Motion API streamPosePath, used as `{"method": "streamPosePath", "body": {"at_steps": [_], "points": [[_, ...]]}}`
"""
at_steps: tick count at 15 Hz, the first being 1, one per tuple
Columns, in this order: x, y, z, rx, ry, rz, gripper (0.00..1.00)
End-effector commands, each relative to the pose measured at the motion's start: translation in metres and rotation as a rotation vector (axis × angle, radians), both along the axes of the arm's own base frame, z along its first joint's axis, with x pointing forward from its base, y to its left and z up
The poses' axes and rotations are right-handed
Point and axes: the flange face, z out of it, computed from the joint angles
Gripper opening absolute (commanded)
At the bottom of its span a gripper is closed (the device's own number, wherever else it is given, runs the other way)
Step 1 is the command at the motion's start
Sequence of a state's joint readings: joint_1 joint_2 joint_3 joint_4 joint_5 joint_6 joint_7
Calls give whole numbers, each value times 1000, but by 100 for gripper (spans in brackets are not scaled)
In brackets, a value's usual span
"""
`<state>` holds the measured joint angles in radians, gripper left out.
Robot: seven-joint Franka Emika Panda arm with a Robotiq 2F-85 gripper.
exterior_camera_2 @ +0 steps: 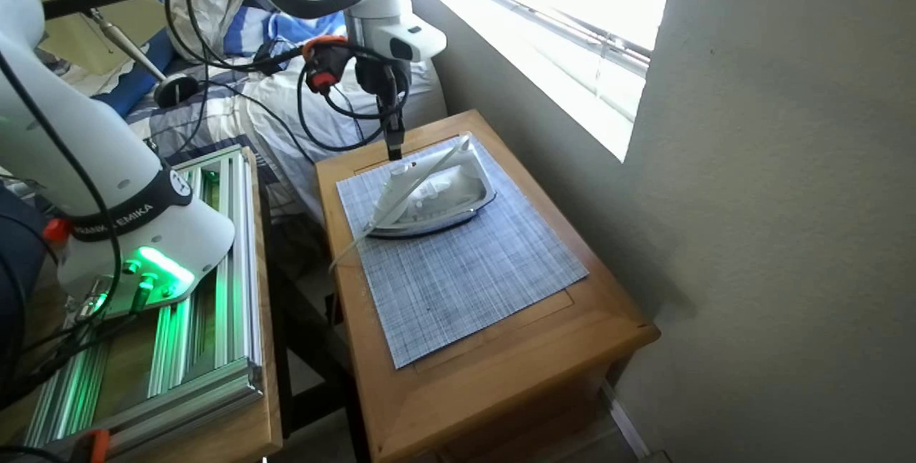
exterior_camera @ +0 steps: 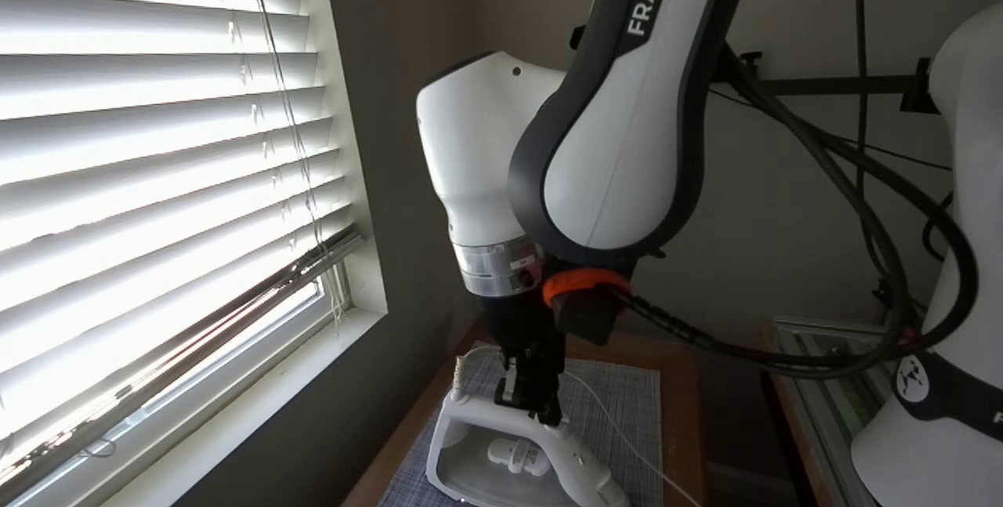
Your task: Turn the iron to the right and then press on the button of the iron
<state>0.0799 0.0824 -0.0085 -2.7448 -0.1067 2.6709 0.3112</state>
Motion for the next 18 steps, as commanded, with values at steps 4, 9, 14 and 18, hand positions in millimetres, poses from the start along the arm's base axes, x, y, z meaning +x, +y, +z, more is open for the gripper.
{"method": "streamPosePath", "body": {"at_steps": [4,9,14,18], "points": [[-6,-3,-5,18,53,-42,0],[-9,-6,-9,17,80,-62,0],[-10,-12,-15,14,87,-69,0],[-12,-14,-19,17,96,-71,0]]}}
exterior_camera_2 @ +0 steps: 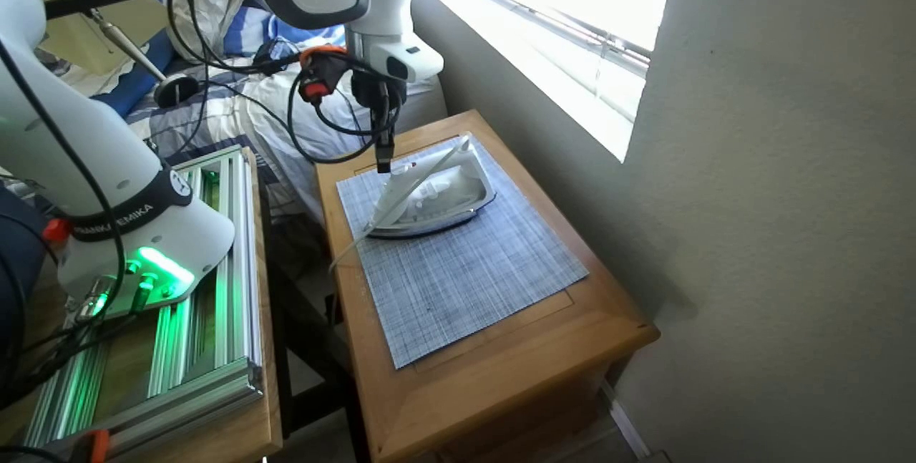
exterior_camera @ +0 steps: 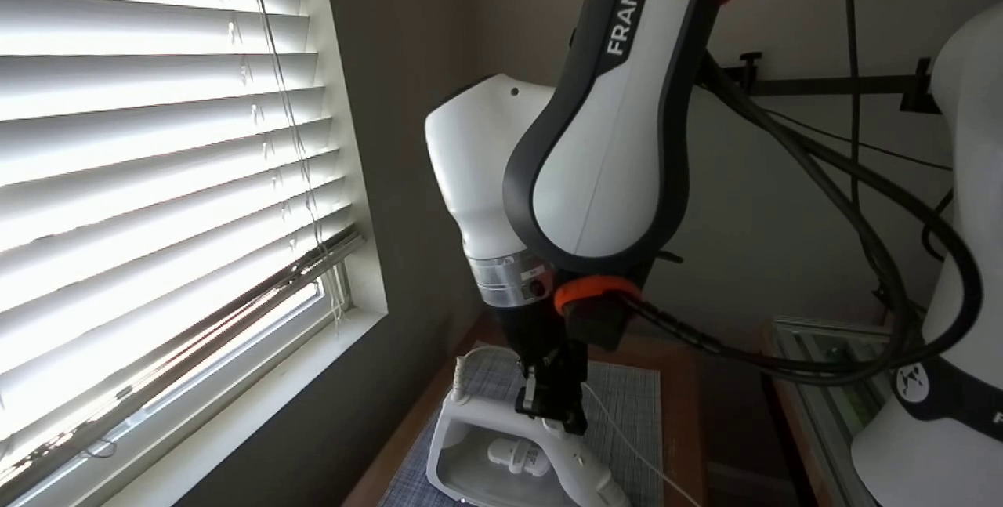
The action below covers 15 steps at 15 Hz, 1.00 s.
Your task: Turn the iron to the right and then press on the button of the iron
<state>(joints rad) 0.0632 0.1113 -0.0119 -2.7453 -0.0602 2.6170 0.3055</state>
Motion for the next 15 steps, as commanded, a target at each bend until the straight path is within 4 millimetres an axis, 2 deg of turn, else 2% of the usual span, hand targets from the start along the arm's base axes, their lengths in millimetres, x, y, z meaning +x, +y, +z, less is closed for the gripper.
{"method": "streamPosePath", "body": {"at_steps": [1,15], "points": [[-1,-4,-5,13,12,-11,0],[1,2,1,10,3,11,0]]}}
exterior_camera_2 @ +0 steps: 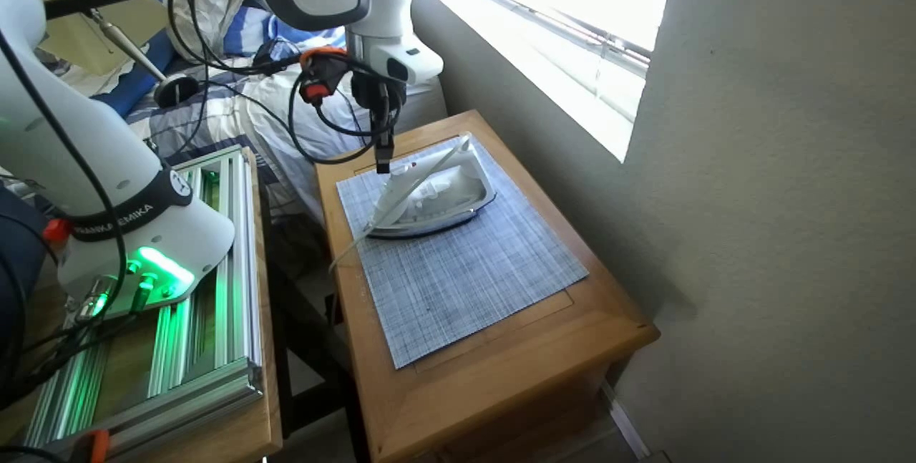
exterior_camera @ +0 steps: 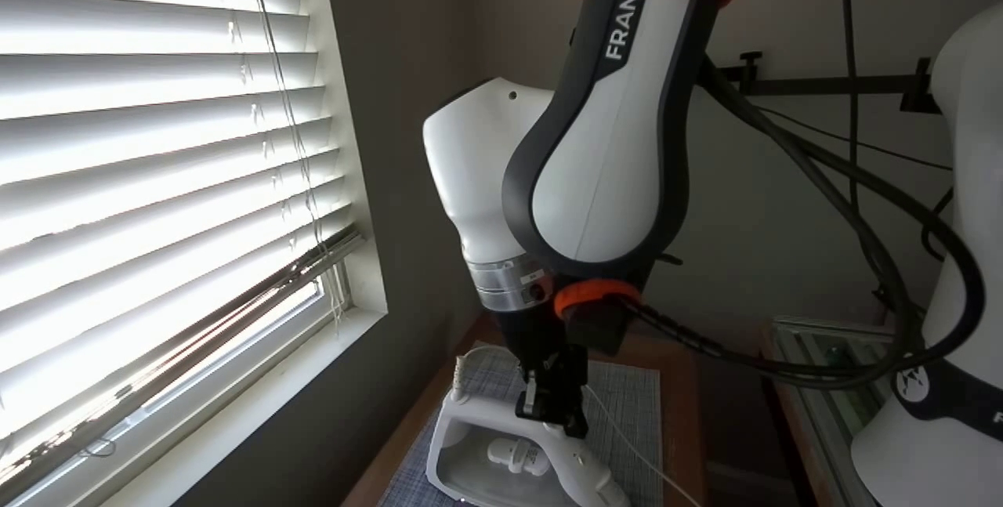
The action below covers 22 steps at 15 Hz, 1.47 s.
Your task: Turn the iron to the right and then press on the button of the iron
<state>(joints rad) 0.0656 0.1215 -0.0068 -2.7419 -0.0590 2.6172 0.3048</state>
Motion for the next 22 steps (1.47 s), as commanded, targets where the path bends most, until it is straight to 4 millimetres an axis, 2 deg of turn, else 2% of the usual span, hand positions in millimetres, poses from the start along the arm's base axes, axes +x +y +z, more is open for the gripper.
{"method": "streamPosePath", "body": {"at_steps": [1,12,18,20,22], "points": [[0,-2,1,13,0,2,0],[6,-1,0,30,-48,49,0],[14,2,17,19,-103,49,0],[7,0,24,15,-121,38,0],[19,-1,29,18,-138,31,0]]}}
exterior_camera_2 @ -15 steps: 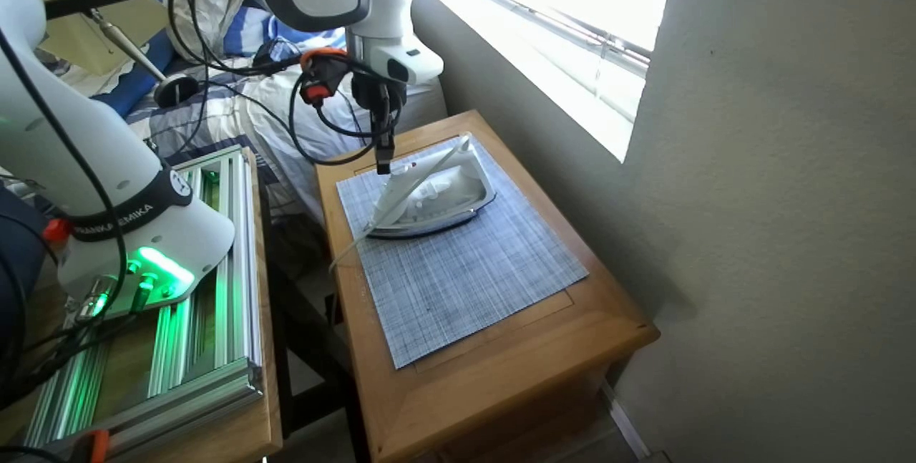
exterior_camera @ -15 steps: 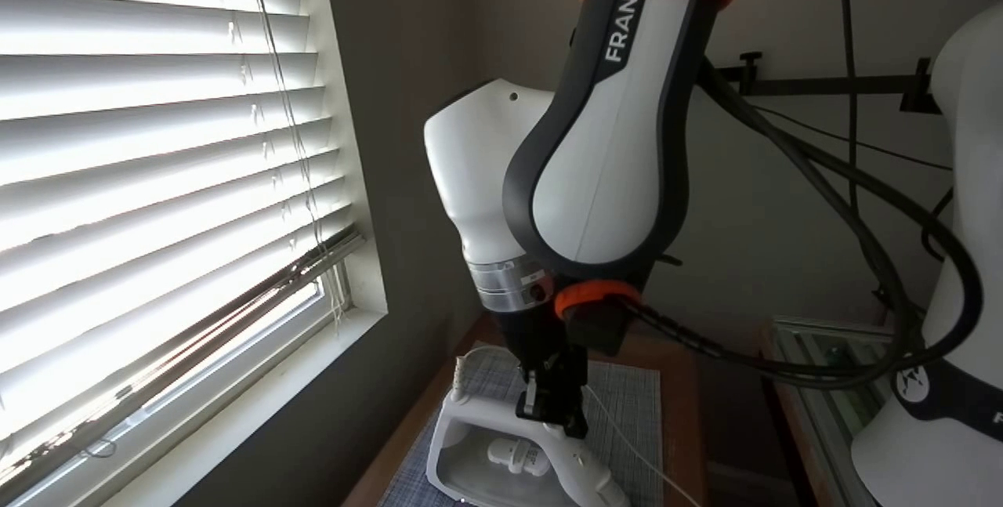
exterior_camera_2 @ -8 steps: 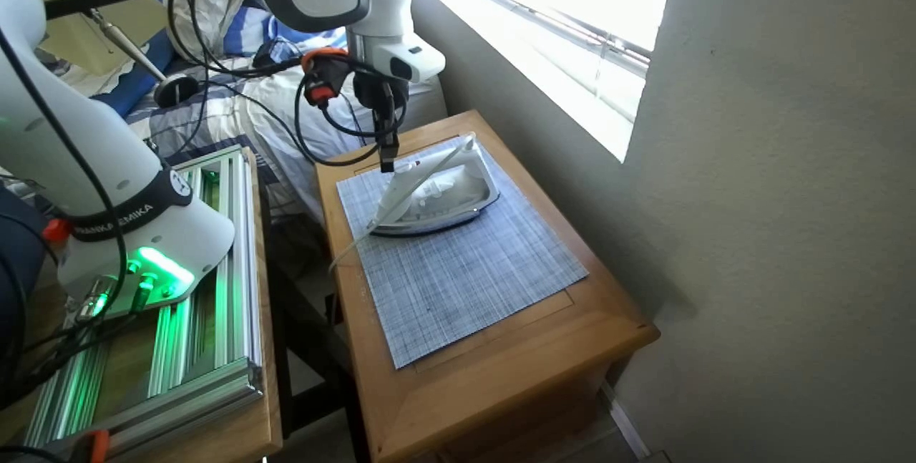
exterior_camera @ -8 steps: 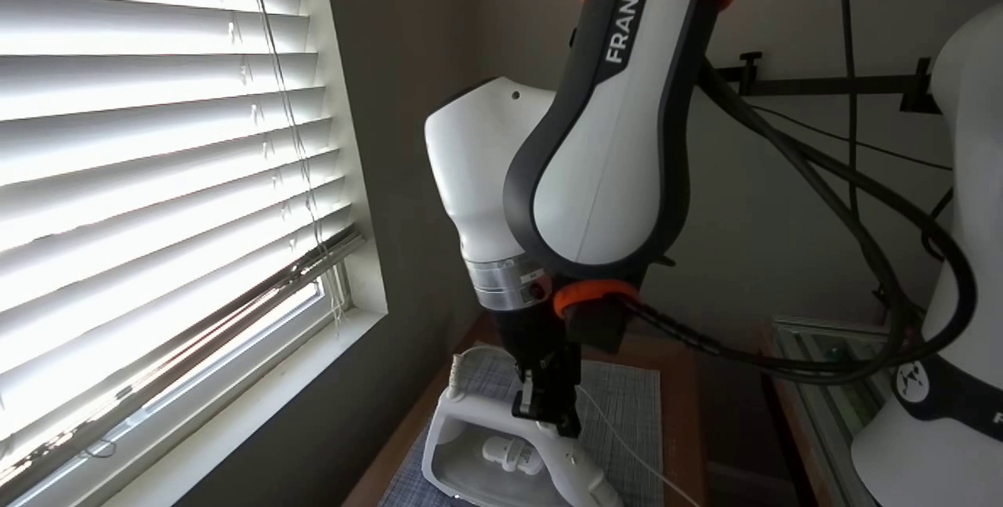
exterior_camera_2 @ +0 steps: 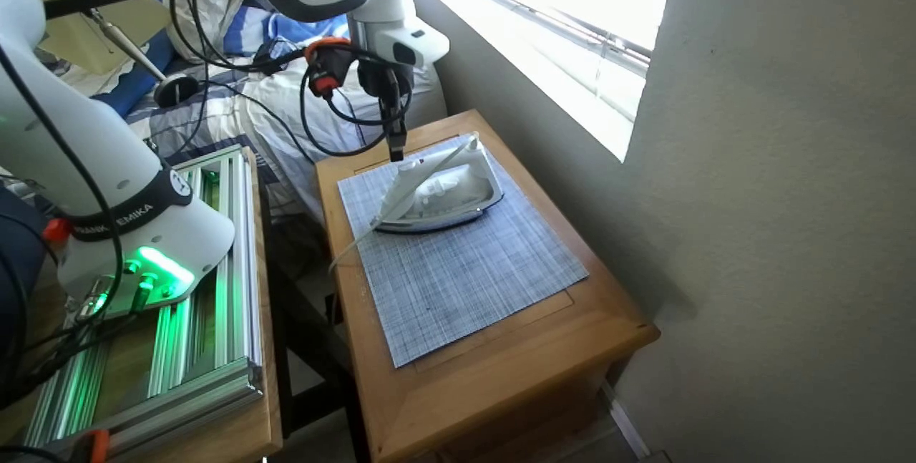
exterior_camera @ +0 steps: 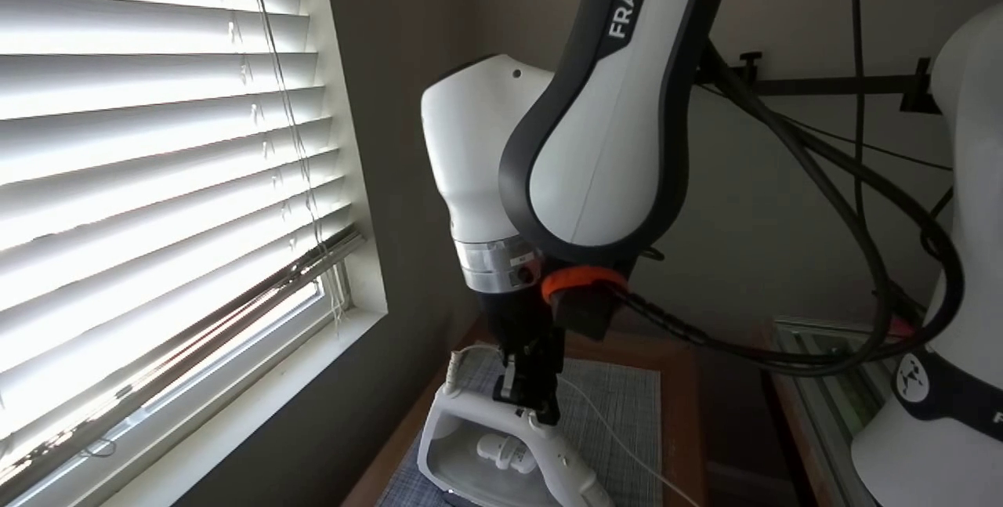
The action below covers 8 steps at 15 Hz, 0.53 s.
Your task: Turn the iron to the right and then press on the button of the iron
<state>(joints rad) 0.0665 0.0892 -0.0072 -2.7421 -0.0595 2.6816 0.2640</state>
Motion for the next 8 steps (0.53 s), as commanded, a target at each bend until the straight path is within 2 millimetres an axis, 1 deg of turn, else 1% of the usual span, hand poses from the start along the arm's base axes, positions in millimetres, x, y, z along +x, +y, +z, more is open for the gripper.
{"method": "streamPosePath", "body": {"at_steps": [1,2,4,8], "points": [[5,-3,15,1,-55,-14,0],[-1,-4,14,0,-66,-10,0],[10,-4,9,4,-80,-9,0],[11,-4,4,7,-106,-11,0]]}}
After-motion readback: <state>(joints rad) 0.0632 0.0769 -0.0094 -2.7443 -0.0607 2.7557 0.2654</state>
